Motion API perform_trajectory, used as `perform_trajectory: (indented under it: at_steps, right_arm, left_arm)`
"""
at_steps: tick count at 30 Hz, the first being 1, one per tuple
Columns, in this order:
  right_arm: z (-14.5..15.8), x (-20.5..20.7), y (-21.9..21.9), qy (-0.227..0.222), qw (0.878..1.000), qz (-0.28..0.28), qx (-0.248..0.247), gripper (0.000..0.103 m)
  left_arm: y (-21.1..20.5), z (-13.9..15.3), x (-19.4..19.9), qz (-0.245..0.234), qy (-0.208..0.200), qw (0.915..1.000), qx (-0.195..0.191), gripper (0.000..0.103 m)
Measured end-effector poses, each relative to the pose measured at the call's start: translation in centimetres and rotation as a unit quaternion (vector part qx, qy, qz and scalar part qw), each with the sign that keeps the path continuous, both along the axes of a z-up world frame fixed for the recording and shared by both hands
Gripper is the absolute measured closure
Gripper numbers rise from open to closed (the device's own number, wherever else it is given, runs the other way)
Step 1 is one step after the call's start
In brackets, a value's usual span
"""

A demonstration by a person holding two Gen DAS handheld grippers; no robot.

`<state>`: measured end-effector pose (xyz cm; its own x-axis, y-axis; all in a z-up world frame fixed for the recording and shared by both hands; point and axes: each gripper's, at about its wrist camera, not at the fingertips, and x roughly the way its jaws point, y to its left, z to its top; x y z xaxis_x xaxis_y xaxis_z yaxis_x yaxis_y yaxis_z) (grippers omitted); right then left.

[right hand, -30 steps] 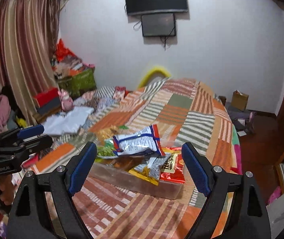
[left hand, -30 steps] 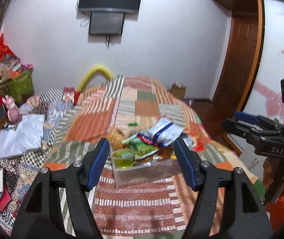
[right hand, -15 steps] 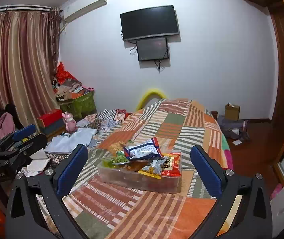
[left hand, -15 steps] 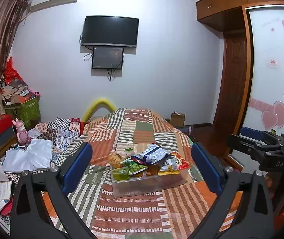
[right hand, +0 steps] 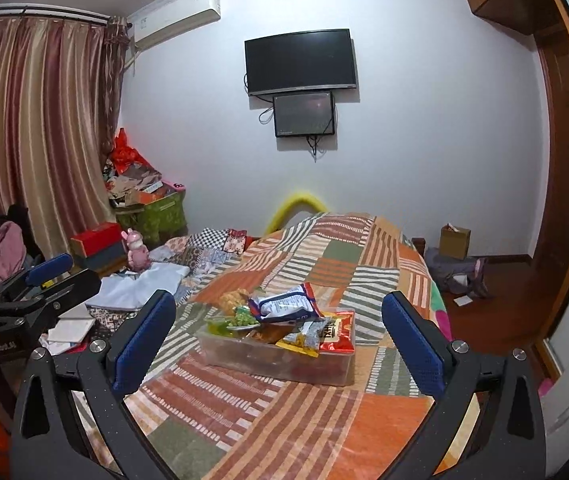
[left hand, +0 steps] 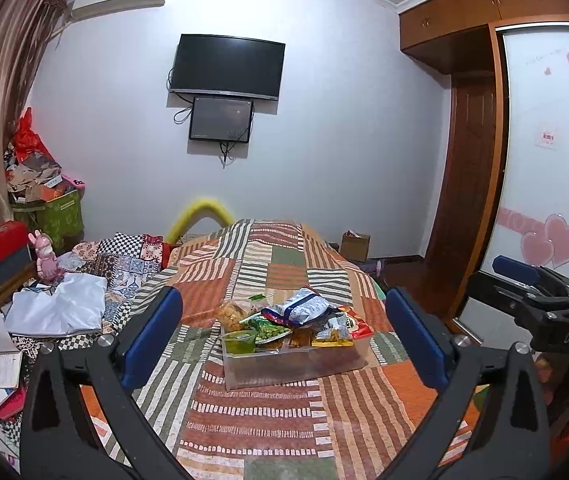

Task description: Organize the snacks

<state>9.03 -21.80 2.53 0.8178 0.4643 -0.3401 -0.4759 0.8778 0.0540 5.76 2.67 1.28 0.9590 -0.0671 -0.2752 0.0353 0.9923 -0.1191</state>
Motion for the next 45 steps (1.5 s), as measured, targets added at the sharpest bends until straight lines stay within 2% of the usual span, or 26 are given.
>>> perform_trajectory:
  at_steps: [9, 45]
  right_arm:
    - [-0.17, -0.47, -0.07, -0.004, 1.000, 0.002, 0.001, 0.000]
    - [0.37, -0.86, -0.52, -0.007, 1.000, 0.005, 0.012, 0.000]
  left_arm:
    - [-0.61, -0.22, -0.14, 0.003, -0.001, 0.9999, 0.011, 0.000]
    - [-0.76, 0.34, -0.40, -0.006, -0.004, 0.9999, 0.013, 0.000]
